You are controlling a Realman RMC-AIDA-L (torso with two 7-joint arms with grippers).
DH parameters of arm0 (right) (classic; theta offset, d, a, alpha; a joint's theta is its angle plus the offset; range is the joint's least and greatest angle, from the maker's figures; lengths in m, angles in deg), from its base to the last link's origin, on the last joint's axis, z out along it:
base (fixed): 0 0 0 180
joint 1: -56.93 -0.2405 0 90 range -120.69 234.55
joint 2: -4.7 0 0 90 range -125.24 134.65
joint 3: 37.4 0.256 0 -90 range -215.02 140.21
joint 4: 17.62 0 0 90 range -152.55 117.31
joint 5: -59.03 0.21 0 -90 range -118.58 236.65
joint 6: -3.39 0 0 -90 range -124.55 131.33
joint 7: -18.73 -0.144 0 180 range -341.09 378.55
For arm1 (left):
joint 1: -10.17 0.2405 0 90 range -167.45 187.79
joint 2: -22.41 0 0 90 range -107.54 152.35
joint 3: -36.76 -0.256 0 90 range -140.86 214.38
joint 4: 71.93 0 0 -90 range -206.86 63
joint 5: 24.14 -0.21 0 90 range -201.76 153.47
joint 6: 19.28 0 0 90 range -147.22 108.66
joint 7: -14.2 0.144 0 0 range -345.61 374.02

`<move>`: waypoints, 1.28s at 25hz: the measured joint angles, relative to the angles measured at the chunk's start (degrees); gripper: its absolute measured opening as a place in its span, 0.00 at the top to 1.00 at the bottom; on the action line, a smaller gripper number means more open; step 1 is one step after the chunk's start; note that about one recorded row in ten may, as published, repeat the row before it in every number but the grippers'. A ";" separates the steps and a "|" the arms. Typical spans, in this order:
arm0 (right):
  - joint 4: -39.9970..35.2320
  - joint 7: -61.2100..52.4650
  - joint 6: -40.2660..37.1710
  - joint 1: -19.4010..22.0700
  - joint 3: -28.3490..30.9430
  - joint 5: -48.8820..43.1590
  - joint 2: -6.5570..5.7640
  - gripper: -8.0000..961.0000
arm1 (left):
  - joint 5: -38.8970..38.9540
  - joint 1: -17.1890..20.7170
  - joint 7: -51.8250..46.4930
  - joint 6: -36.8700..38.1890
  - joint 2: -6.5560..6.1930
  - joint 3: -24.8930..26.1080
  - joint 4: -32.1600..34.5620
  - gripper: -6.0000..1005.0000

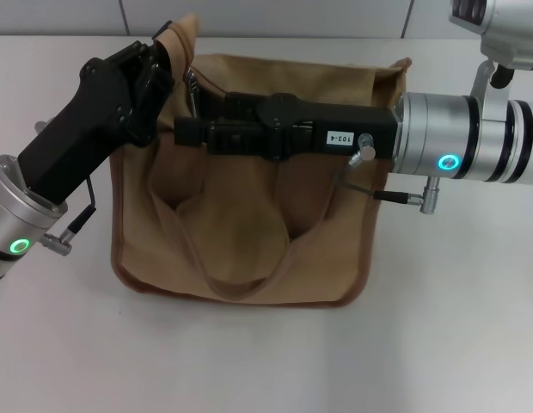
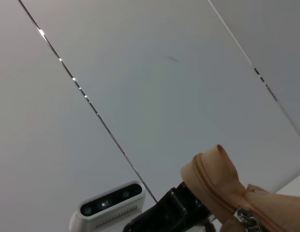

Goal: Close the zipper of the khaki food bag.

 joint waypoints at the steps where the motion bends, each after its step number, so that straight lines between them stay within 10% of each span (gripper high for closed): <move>1: -0.01 0.04 -0.07 0.00 -0.01 0.00 0.01 0.14 | 0.00 0.06 0.01 0.03 0.00 0.00 -0.02 0.98; 32: 0.99 1.41 -2.88 -0.64 1.06 0.18 0.18 0.20 | 0.11 0.19 0.59 -0.17 0.00 0.03 -0.41 0.98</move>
